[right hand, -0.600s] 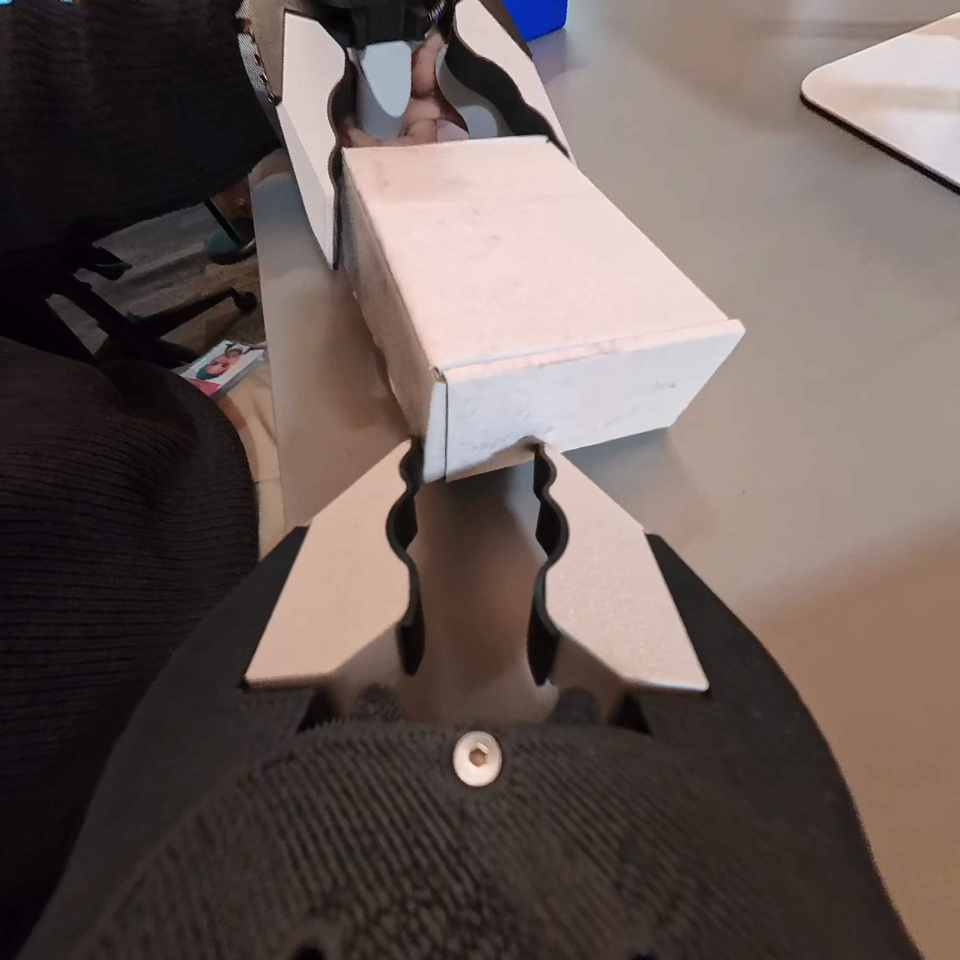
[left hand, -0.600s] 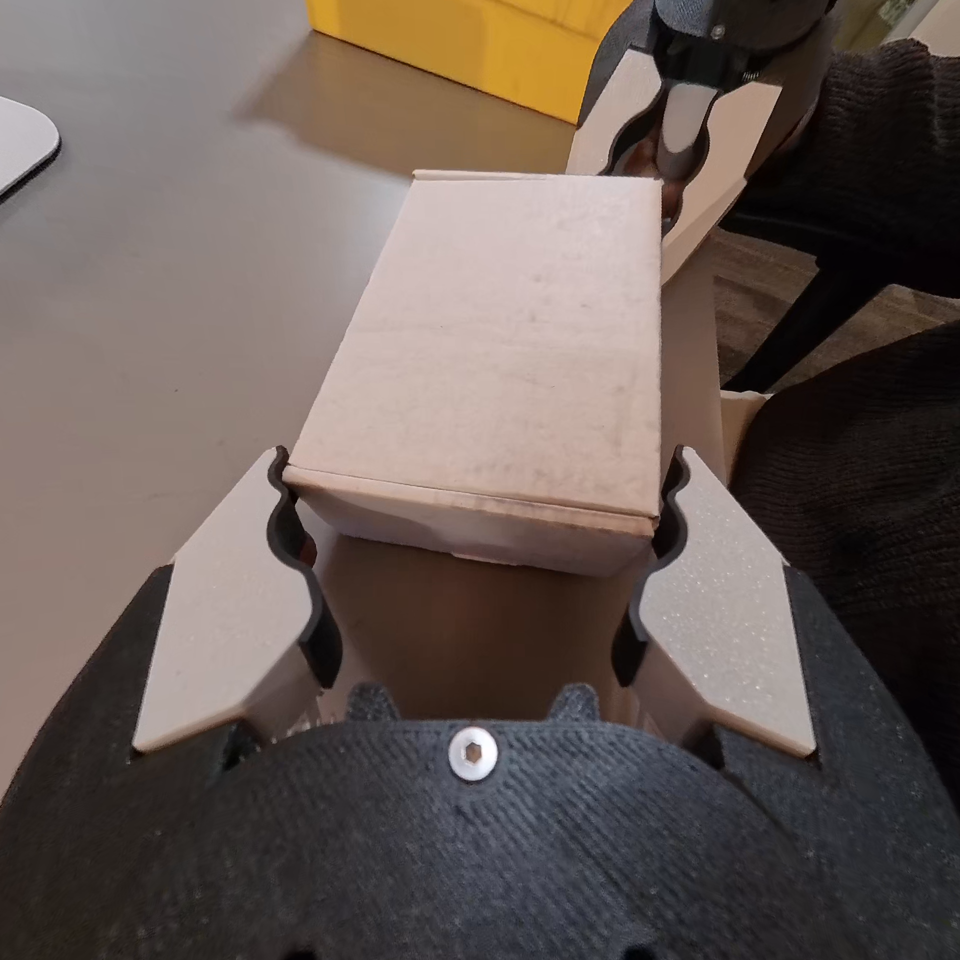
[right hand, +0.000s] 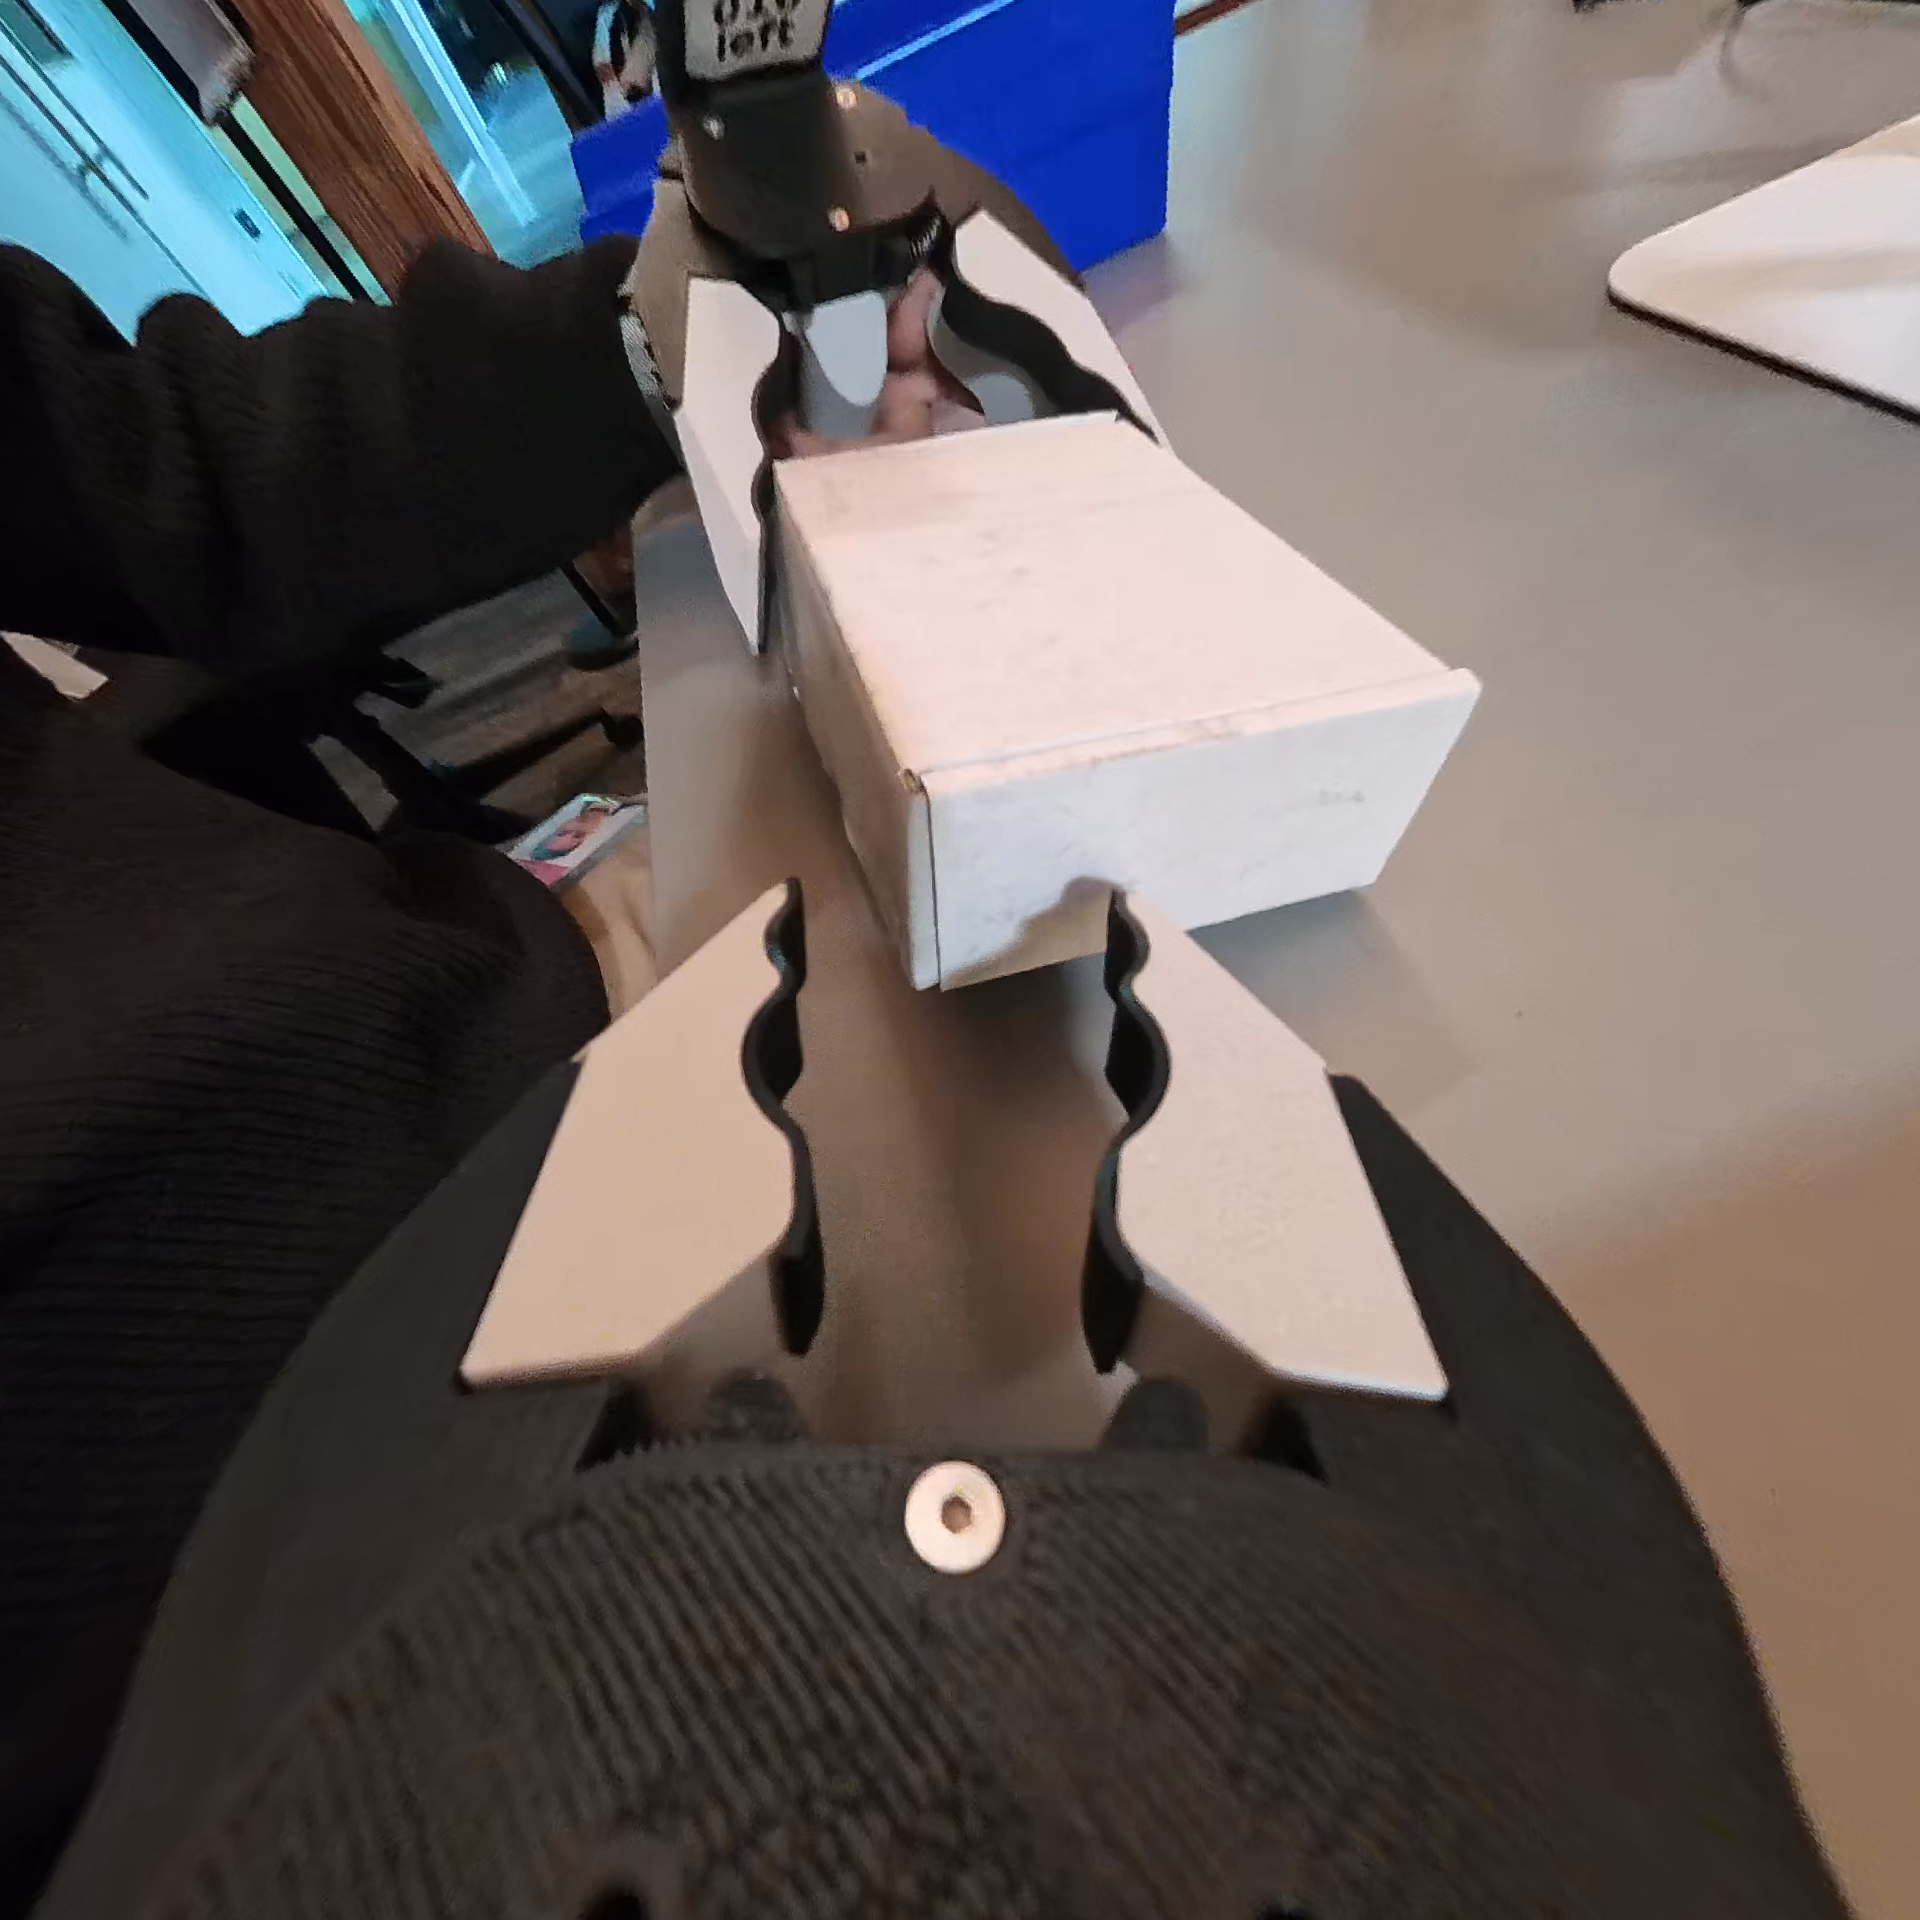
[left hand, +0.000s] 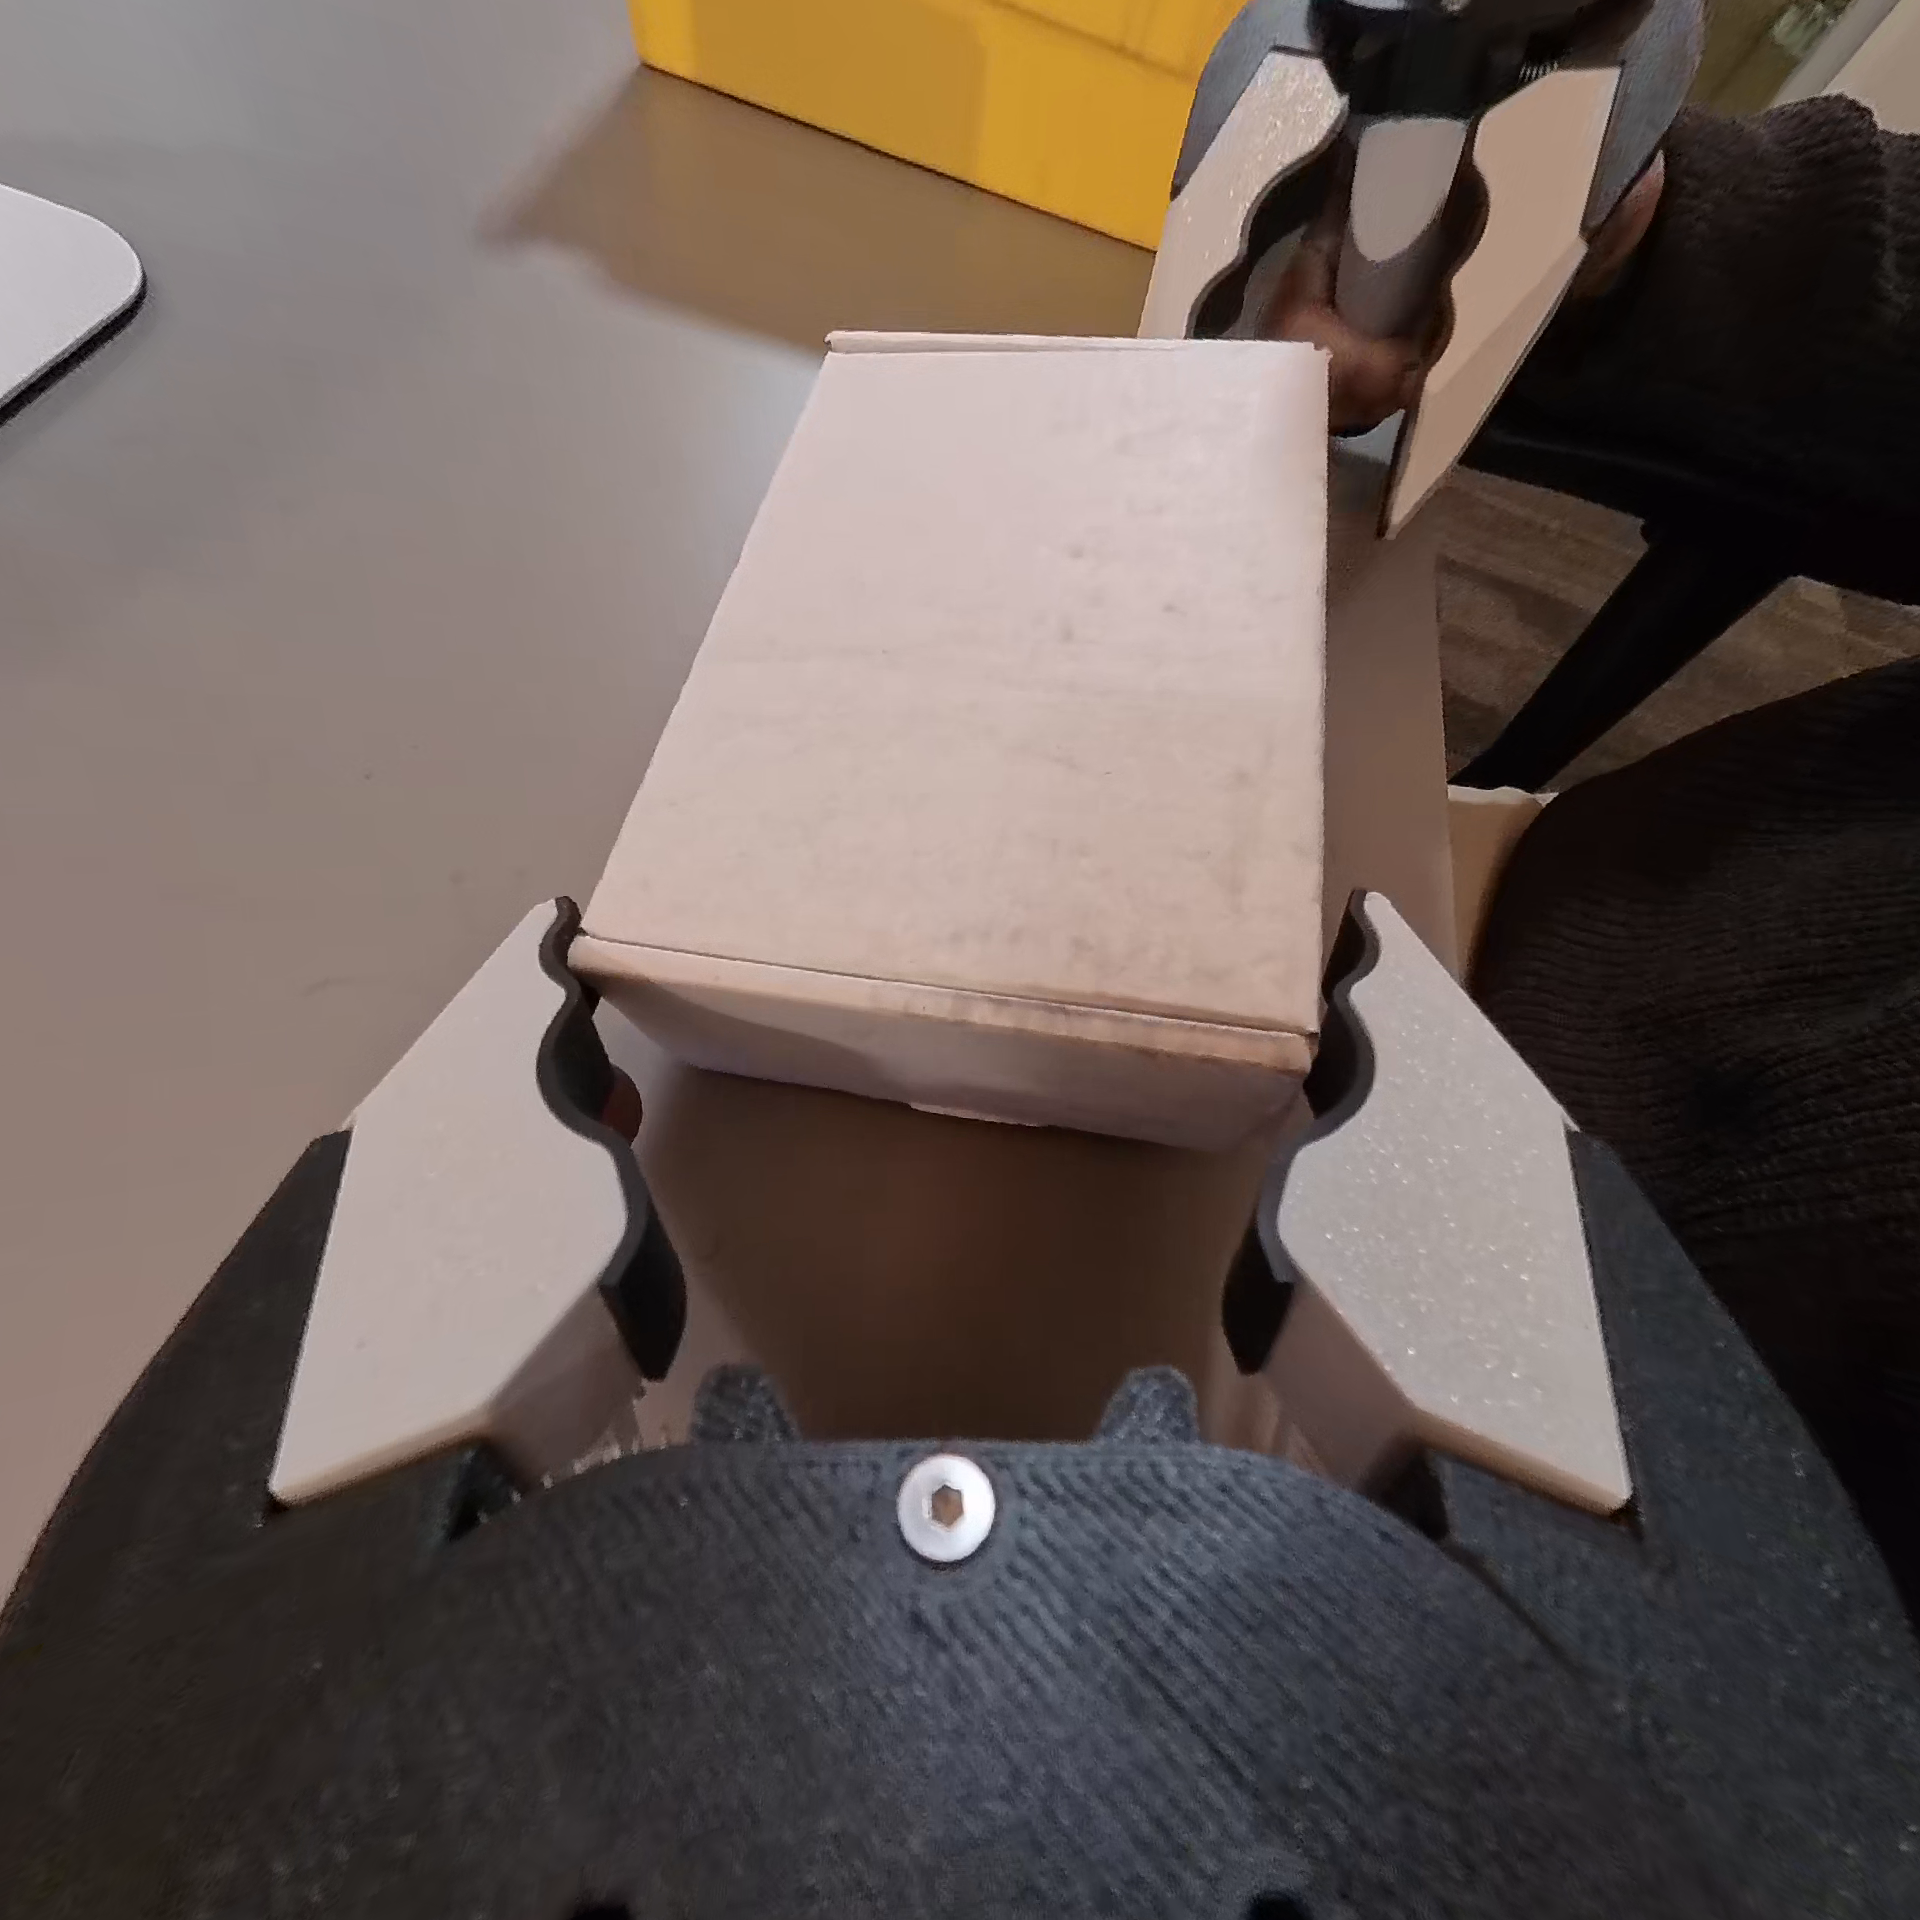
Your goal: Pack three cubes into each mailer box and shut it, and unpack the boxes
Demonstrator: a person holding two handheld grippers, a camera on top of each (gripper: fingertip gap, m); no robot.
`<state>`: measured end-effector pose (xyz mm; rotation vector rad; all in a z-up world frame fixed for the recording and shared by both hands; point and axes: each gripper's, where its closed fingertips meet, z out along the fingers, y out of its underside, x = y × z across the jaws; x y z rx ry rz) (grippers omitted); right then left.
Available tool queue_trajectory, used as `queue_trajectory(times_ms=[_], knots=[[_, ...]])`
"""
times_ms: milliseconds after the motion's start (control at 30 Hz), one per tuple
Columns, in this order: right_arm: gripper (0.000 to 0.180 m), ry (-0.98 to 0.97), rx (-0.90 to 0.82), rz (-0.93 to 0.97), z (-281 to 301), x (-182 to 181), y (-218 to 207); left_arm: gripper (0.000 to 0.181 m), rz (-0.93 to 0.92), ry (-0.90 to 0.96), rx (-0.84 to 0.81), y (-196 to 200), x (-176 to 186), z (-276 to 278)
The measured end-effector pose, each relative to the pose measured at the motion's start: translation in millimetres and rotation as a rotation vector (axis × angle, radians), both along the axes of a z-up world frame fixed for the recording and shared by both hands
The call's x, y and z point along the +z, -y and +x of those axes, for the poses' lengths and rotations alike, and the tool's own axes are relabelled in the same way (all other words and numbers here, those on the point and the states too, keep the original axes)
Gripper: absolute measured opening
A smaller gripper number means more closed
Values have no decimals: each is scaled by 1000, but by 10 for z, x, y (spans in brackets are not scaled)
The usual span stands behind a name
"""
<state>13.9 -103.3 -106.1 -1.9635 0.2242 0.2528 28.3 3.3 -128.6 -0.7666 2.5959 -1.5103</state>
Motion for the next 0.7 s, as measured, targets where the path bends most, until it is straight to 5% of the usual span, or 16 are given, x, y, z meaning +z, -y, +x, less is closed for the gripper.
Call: queue_trajectory(times_ms=[267,700], knots=[[29,32,-15,-3,42,5,25,136,-7,-3,0,1,3,-1],[15,48,10,-70,-15,-45,24,135,-11,1,7,9,8,4]])
